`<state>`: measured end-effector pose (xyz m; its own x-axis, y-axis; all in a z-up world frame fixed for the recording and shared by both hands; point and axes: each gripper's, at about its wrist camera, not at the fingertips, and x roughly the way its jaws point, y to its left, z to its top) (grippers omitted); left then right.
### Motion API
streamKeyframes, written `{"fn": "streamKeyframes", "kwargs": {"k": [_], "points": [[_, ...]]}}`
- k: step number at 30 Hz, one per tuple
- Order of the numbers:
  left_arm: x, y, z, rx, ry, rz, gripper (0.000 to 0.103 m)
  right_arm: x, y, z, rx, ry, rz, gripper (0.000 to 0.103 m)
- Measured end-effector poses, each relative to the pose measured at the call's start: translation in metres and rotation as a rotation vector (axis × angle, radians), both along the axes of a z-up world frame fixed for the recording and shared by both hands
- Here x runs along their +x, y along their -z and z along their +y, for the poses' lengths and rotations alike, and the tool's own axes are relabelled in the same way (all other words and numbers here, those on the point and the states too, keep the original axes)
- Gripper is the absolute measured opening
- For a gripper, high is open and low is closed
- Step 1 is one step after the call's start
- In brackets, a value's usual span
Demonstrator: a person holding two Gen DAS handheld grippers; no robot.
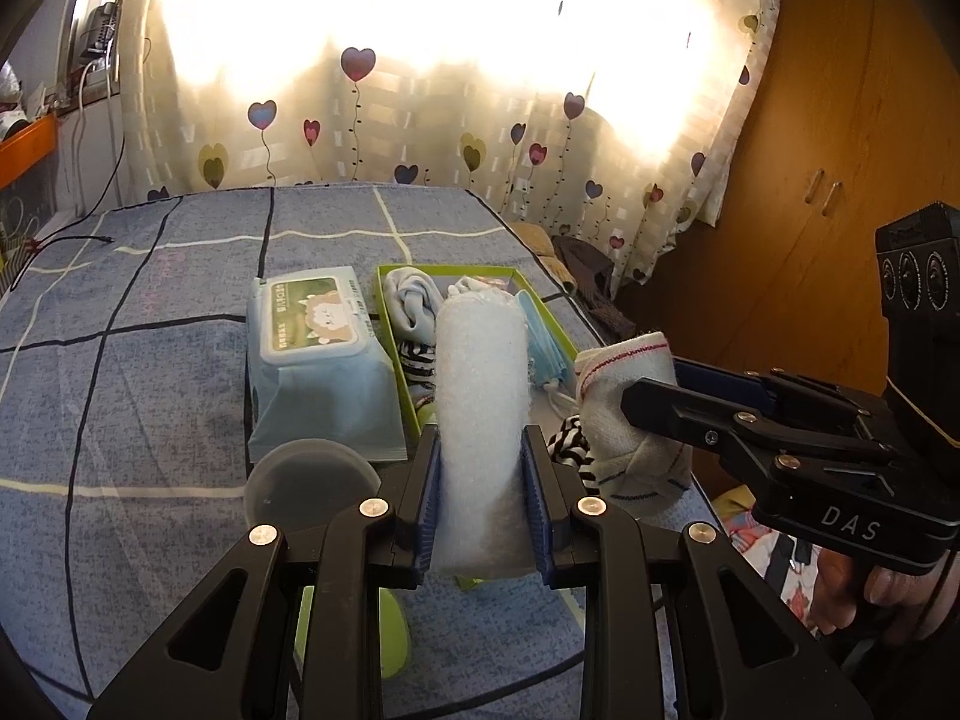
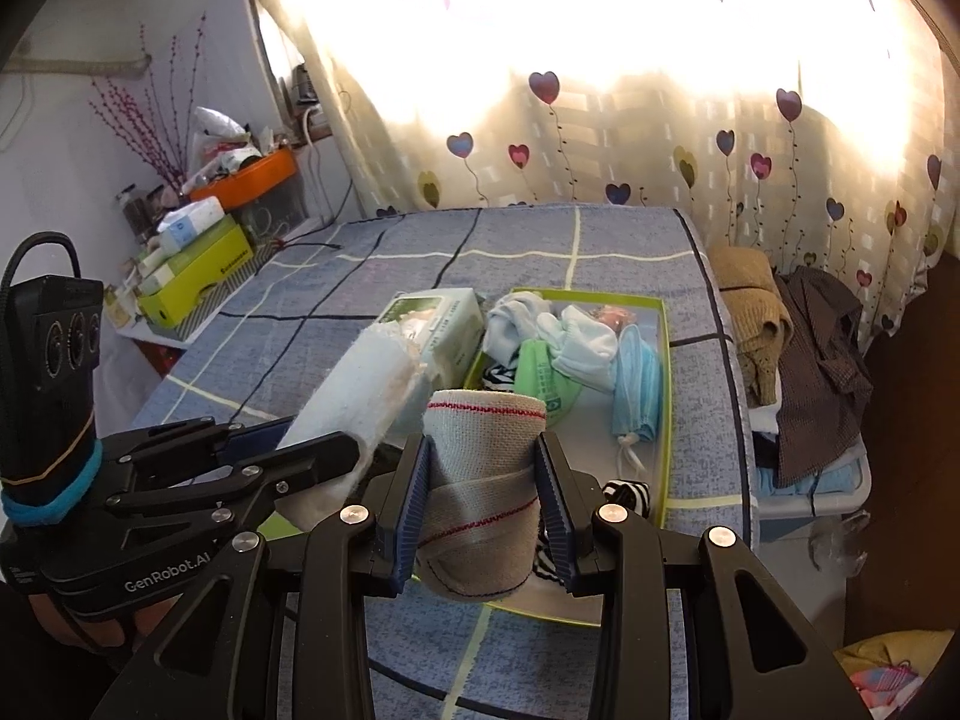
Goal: Organize soft objects
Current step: 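Lower the white cloth and beige sock into the tray and open both grippers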
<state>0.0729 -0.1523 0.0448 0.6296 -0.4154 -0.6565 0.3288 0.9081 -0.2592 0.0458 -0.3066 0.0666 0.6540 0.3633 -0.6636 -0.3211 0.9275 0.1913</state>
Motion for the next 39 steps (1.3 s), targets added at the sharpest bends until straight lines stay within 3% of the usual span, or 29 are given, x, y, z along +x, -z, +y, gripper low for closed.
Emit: {"fn": "streamKeyframes", "kwargs": {"k": [18, 28, 34, 35, 37, 39], "points": [[0.025, 0.014, -0.016, -0.004, 0.026, 0.048, 0.026, 0.028, 0.022, -0.029, 0.012, 0.073, 0.051, 0.034], [0.031, 0.017, -0.02, 0.003, 0.024, 0.061, 0.026, 0.075, 0.059, -0.033, 0.016, 0.083, 0.137, 0.034], [0.034, 0.019, -0.026, 0.003, 0.035, 0.075, 0.026, 0.093, 0.066, -0.038, 0.052, 0.1, 0.141, 0.035], [0.035, 0.02, -0.027, 0.003, 0.037, 0.077, 0.026, 0.092, 0.065, -0.04, 0.057, 0.103, 0.133, 0.035], [0.036, 0.021, -0.03, 0.001, 0.044, 0.087, 0.026, 0.091, 0.062, -0.042, 0.064, 0.106, 0.118, 0.046], [0.038, 0.023, -0.034, -0.002, 0.052, 0.099, 0.026, 0.087, 0.058, -0.048, 0.073, 0.121, 0.105, 0.046]]}}
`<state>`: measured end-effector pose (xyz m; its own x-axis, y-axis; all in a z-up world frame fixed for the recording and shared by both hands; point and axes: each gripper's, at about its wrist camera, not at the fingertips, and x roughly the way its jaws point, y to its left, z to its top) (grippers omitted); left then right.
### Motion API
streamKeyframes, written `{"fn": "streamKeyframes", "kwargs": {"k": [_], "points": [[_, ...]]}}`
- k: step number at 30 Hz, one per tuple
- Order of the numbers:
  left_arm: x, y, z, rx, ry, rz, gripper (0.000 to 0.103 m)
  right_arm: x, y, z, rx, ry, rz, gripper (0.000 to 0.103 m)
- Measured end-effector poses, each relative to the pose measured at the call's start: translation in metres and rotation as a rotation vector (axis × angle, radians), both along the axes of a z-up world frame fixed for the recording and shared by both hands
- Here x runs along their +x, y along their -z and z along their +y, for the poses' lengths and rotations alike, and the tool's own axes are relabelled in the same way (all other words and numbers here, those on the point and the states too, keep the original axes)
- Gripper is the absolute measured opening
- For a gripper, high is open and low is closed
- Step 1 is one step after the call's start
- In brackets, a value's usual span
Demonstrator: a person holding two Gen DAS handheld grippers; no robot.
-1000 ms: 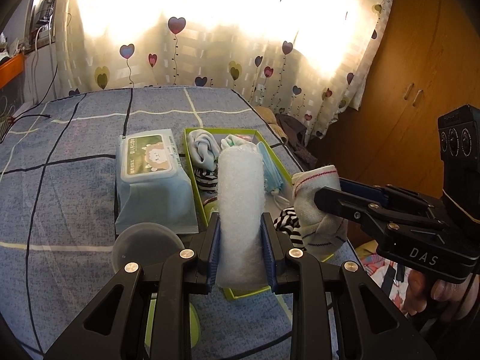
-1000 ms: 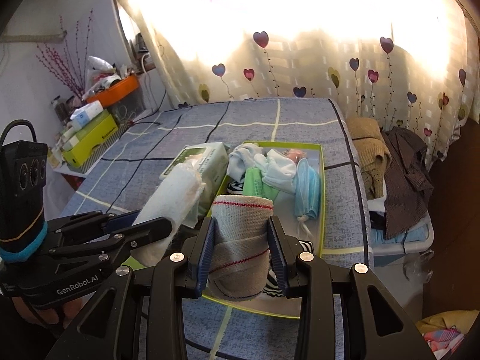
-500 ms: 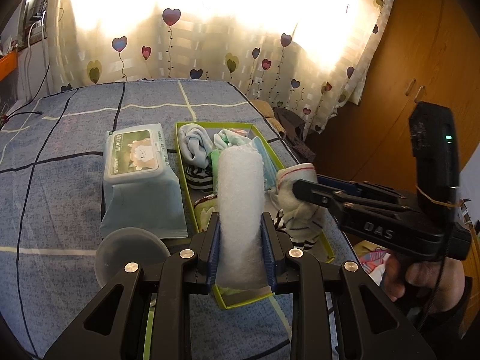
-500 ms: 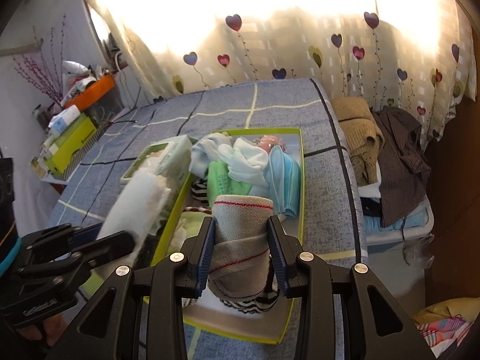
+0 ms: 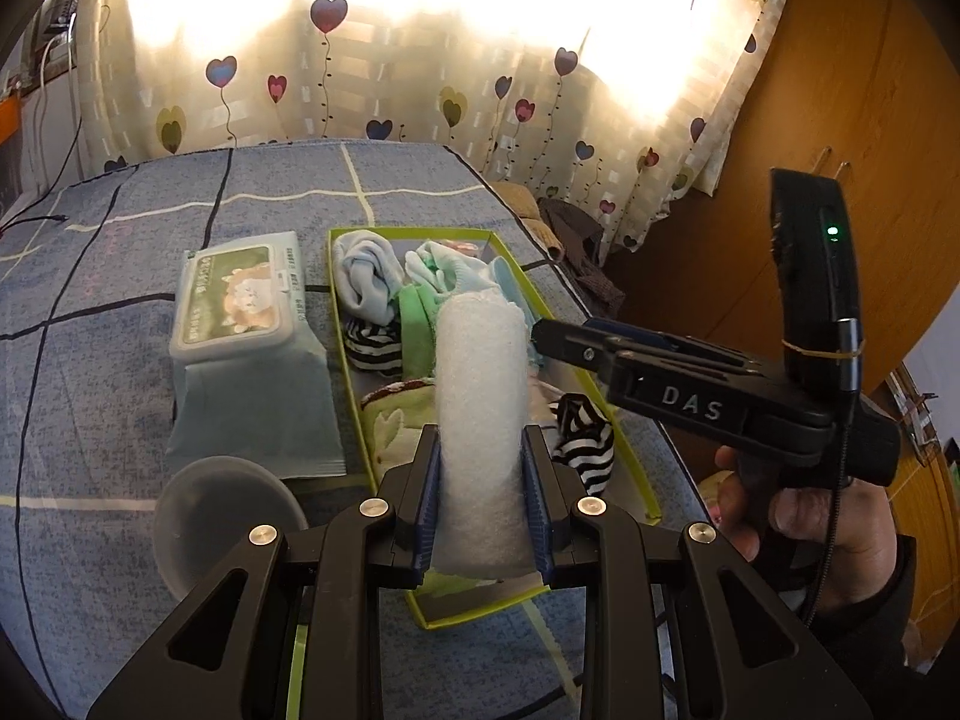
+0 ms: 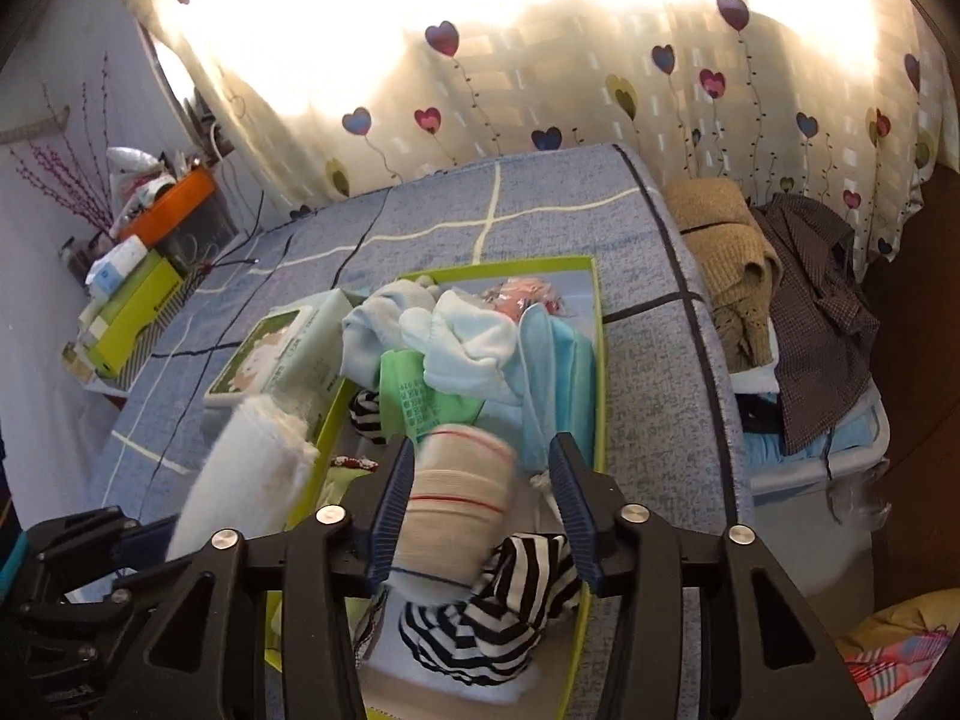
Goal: Organize soft objects
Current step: 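Lower the white cloth and beige sock into the tray and open both grippers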
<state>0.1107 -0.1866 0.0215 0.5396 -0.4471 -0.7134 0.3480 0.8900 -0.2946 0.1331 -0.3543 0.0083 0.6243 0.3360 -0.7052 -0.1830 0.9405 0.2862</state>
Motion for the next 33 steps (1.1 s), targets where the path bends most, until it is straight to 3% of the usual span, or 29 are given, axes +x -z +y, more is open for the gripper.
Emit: {"fn": "streamKeyframes", "kwargs": {"k": [11, 16, 18, 33], "points": [[0.013, 0.016, -0.019, -0.034, -0.018, 0.073, 0.027, -0.027, -0.012, -0.022, 0.038, 0.032, -0.03, 0.046], [0.013, 0.021, -0.024, -0.049, -0.002, 0.113, 0.035, -0.034, -0.014, -0.023, 0.043, 0.024, -0.033, 0.046], [0.009, 0.019, -0.023, -0.054, 0.002, 0.103, 0.042, -0.036, -0.014, -0.023, 0.043, 0.022, -0.035, 0.046], [-0.013, -0.003, -0.013, -0.012, -0.023, 0.031, 0.042, -0.068, -0.024, -0.004, -0.012, -0.004, -0.046, 0.05]]}}
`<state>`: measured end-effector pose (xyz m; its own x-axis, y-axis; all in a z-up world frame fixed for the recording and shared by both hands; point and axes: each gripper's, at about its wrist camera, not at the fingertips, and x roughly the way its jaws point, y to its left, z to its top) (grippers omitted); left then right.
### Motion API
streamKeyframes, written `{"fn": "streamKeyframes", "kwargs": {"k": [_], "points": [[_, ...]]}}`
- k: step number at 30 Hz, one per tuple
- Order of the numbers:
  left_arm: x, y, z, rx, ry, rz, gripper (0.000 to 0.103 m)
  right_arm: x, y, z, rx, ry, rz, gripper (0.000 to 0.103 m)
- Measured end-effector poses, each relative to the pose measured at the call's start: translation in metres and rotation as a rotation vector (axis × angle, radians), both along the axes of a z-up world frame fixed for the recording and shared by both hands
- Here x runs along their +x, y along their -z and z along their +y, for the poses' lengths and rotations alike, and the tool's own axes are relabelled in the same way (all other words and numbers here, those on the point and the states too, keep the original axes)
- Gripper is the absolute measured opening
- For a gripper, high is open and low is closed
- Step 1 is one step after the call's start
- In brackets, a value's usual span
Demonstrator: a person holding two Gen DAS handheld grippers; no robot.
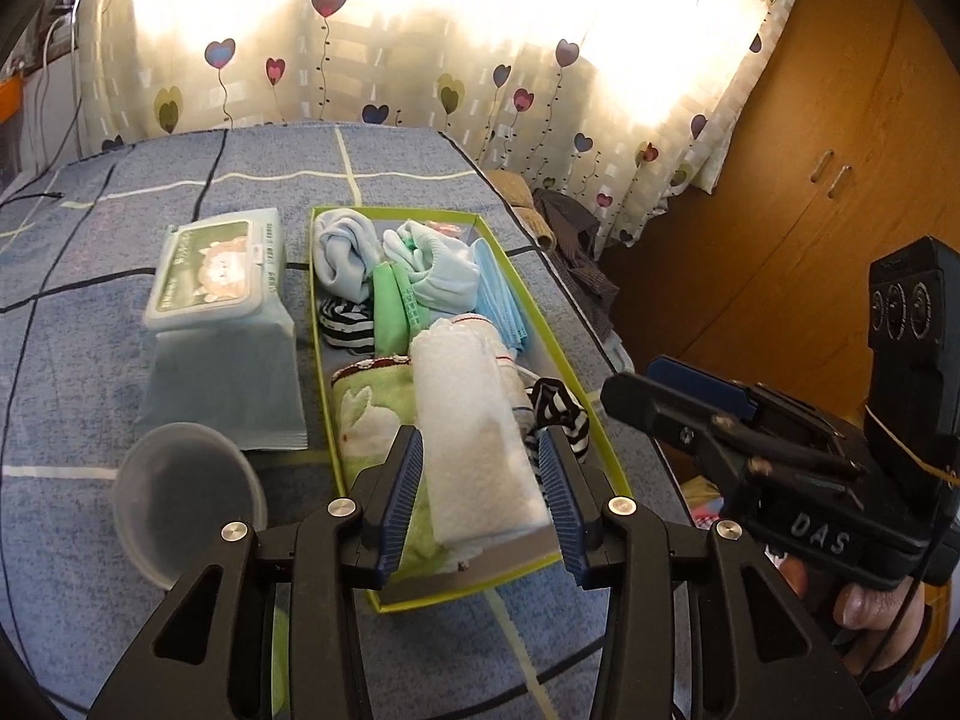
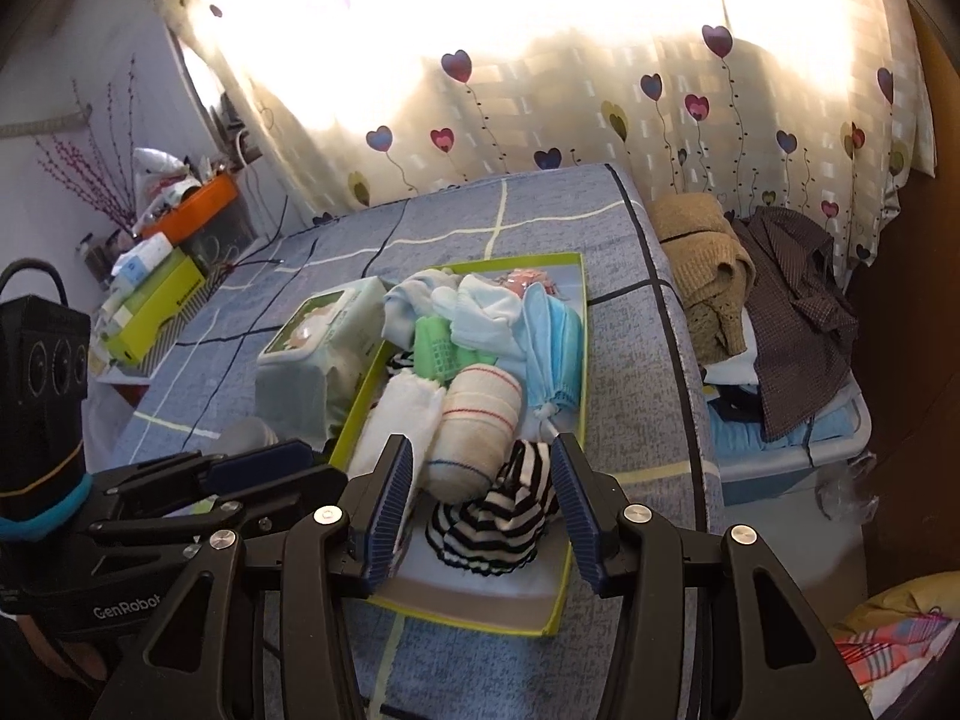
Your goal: Organize soft objects
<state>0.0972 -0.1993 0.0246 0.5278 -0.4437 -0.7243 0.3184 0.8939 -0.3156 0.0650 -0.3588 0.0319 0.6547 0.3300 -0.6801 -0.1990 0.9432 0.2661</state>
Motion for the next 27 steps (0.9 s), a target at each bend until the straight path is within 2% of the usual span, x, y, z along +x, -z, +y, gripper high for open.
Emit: {"fn": "streamKeyframes", "kwargs": {"k": [6, 10, 19, 25, 27], "points": [[-0.015, -0.011, 0.009, 0.02, -0.015, -0.038, 0.042, -0.022, -0.006, 0.017, -0.049, -0.008, -0.011, 0.055], [-0.029, -0.017, 0.015, 0.064, -0.032, -0.077, 0.042, -0.035, -0.007, 0.03, -0.079, -0.005, -0.01, 0.058], [-0.047, -0.021, 0.033, 0.105, -0.076, -0.103, 0.042, -0.061, -0.006, 0.057, -0.152, -0.019, -0.008, 0.063], [-0.057, -0.021, 0.042, 0.095, -0.082, -0.098, 0.042, -0.071, -0.004, 0.065, -0.163, -0.011, -0.003, 0.065], [-0.061, -0.021, 0.042, 0.121, -0.088, -0.106, 0.042, -0.073, -0.004, 0.068, -0.166, -0.014, -0.002, 0.065]]}}
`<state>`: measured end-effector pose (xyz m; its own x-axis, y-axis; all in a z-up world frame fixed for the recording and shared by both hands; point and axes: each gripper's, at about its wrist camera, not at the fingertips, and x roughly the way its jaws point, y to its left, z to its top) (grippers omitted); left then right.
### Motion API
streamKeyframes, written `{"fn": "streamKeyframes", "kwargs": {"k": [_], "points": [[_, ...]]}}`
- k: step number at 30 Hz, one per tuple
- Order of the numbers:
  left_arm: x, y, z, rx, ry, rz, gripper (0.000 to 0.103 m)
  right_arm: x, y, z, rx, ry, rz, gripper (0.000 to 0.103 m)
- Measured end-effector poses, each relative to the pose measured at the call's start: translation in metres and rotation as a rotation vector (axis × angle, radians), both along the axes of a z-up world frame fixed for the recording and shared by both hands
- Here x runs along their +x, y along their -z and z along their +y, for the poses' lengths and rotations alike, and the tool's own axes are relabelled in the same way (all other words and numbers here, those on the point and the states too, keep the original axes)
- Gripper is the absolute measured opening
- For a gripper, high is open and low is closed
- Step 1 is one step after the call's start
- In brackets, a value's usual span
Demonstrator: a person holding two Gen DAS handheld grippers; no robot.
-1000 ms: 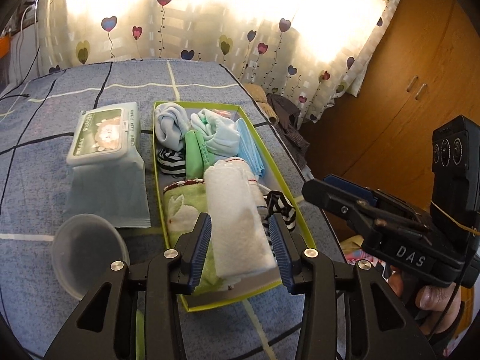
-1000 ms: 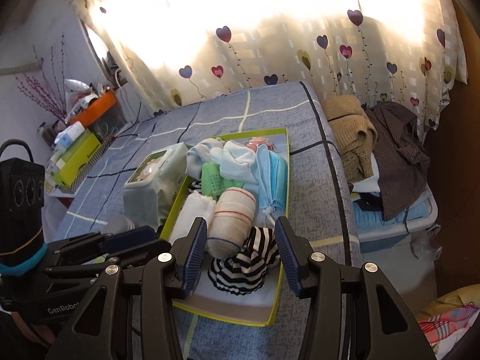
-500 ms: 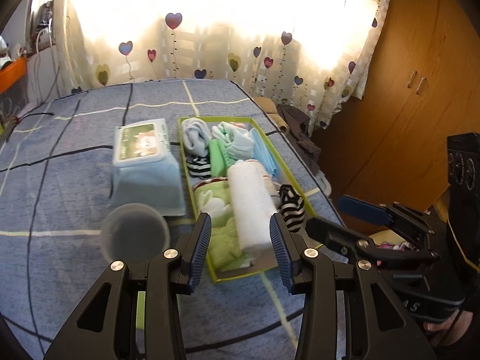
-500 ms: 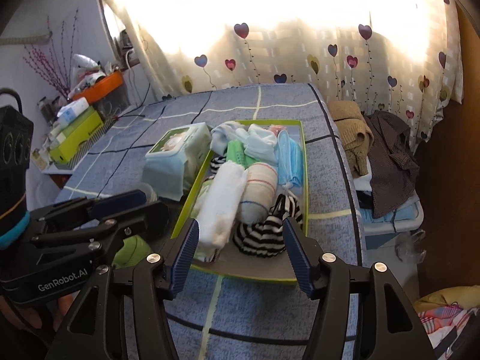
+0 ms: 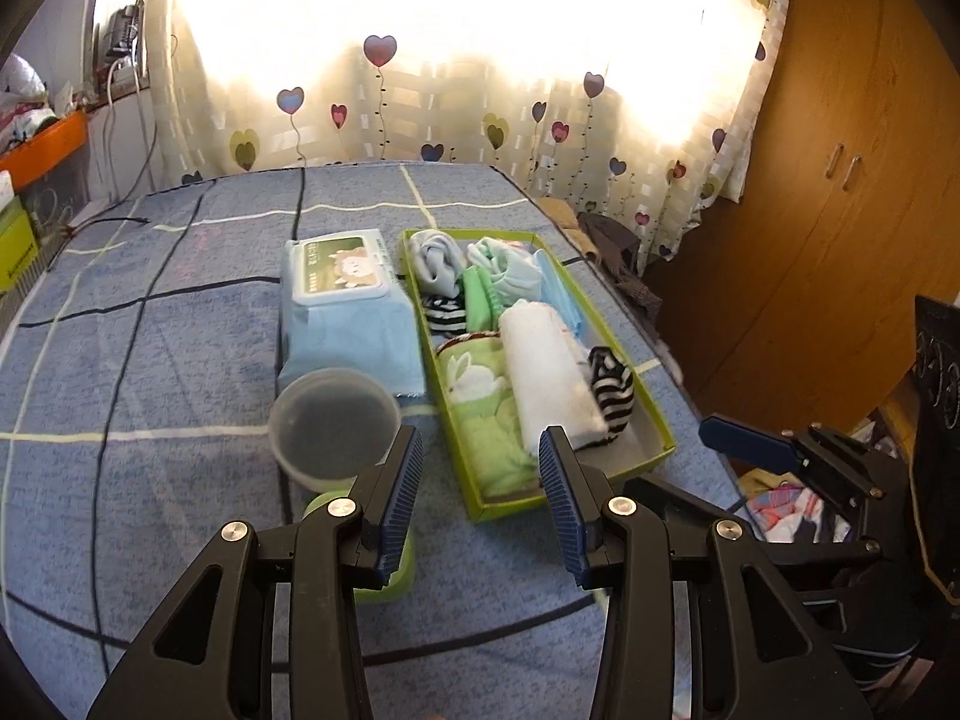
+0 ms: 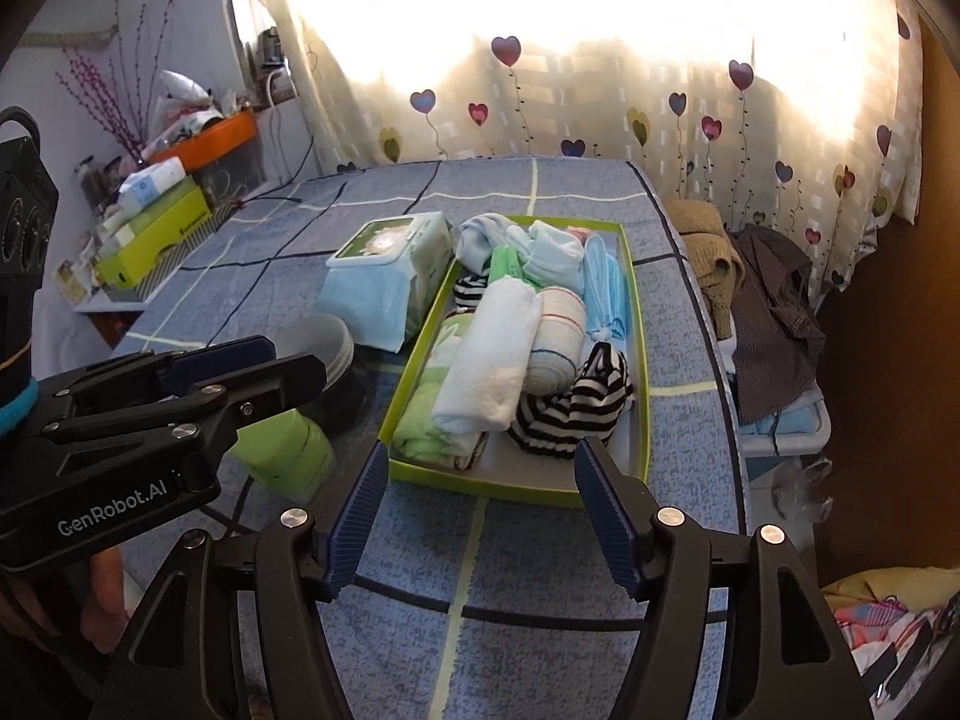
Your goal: Organize soft objects
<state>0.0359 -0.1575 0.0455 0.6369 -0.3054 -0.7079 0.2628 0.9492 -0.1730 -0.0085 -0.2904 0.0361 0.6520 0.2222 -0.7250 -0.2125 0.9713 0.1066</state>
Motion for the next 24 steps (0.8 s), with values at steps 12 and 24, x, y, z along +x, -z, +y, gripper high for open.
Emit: {"fn": "streamKeyframes", "kwargs": {"k": [12, 24], "points": [[-0.013, 0.0, 0.011, 0.006, -0.021, -0.011, 0.042, -0.009, 0.0, 0.017, -0.018, -0.029, 0.0, 0.066], [-0.014, 0.004, 0.016, 0.002, -0.029, 0.002, 0.042, -0.008, 0.0, 0.017, -0.019, -0.029, 0.001, 0.067]]}}
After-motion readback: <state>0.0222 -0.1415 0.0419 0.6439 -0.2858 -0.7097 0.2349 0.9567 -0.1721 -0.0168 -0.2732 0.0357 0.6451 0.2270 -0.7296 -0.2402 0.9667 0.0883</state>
